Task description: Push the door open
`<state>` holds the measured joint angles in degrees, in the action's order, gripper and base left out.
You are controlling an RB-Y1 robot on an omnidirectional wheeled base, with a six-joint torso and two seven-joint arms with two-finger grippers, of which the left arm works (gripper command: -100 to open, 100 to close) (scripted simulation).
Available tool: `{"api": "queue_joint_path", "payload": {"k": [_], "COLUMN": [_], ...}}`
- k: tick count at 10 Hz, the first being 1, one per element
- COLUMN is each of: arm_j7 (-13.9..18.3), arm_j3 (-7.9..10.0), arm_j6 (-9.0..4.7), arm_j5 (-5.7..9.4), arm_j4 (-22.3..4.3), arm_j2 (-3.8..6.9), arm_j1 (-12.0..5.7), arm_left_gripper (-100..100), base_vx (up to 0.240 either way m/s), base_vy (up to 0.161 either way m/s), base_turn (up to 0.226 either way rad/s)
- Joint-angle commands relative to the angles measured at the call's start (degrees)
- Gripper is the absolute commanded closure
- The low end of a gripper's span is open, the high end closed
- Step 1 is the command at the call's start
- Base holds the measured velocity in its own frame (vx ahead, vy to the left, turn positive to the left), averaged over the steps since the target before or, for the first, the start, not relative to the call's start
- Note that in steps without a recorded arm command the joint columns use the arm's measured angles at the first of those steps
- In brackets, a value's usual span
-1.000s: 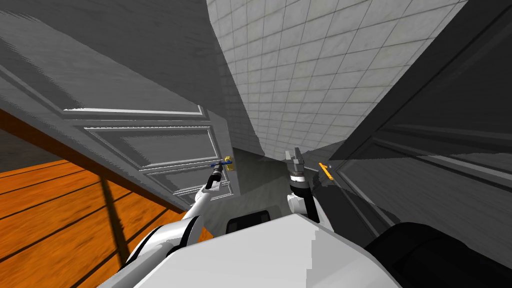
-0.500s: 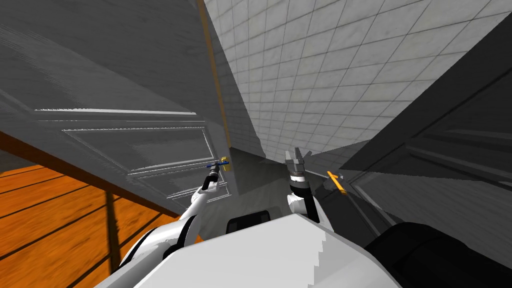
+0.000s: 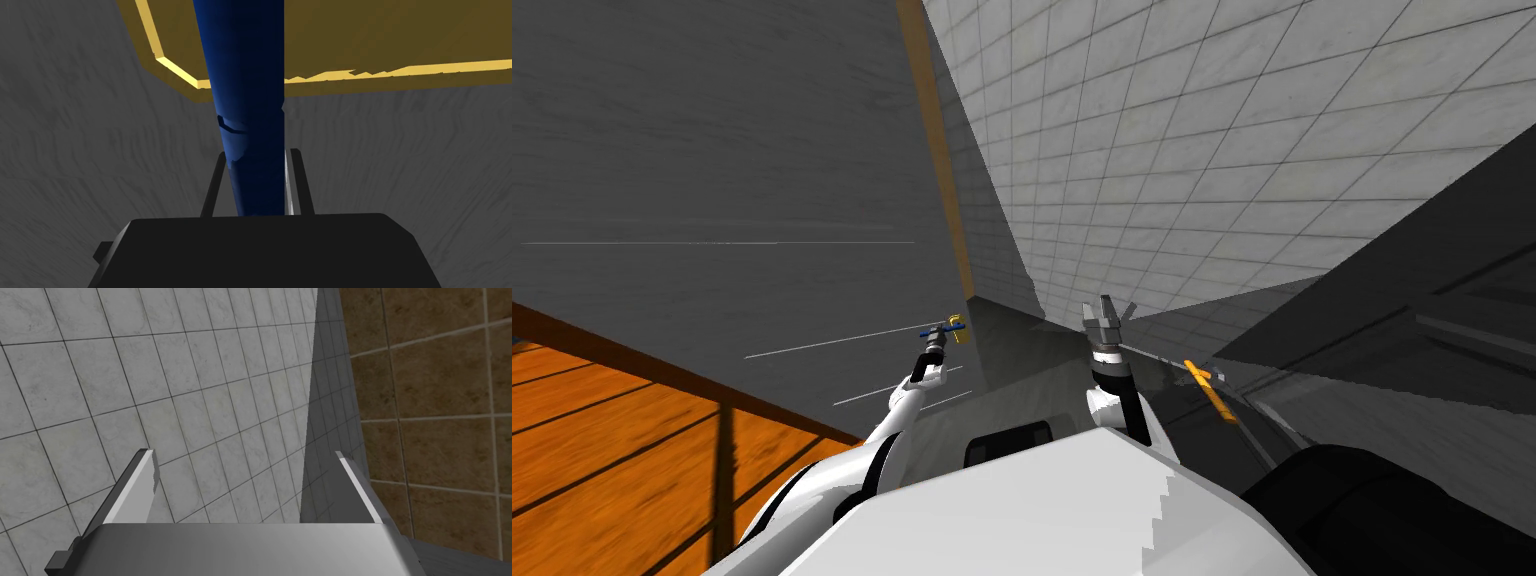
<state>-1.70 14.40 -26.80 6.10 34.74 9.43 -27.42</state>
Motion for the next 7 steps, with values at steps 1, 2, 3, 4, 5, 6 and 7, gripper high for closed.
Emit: {"api": "queue_joint_path", "payload": {"k": [1,2,3,4,5,6,7], "arm_j7": [-0.1,-0.3,-0.5,-0.7,-1.0,-1.2,-1.4], "arm_j3": [0.56,1.12,1.72,2.33,2.94,3.52,4.06], "arm_j6": [-0.01,-0.04,-0.08,-0.12,-0.16,-0.2,-0.24], "arm_j5": [0.23,0.43,0.65,0.87,1.09,1.3,1.5], "arm_j4": [0.5,0.5,0.4,0.4,0.3,0.3,0.2], "arm_j2": [0.33,0.57,0.83,1.09,1.34,1.59,1.82], "arm_j1": [0.19,0.27,0.36,0.45,0.54,0.63,0.71], "arm_left_gripper": [100,100,100,100,100,100,100], "base_vx": [0.186,0.189,0.189,0.19,0.222,0.202,0.168], "base_vy": [-0.081,-0.059,-0.1,-0.113,-0.099,-0.099,-0.09], "base_turn": [0.062,0.05,0.053,0.069,0.076,0.068,0.053]}}
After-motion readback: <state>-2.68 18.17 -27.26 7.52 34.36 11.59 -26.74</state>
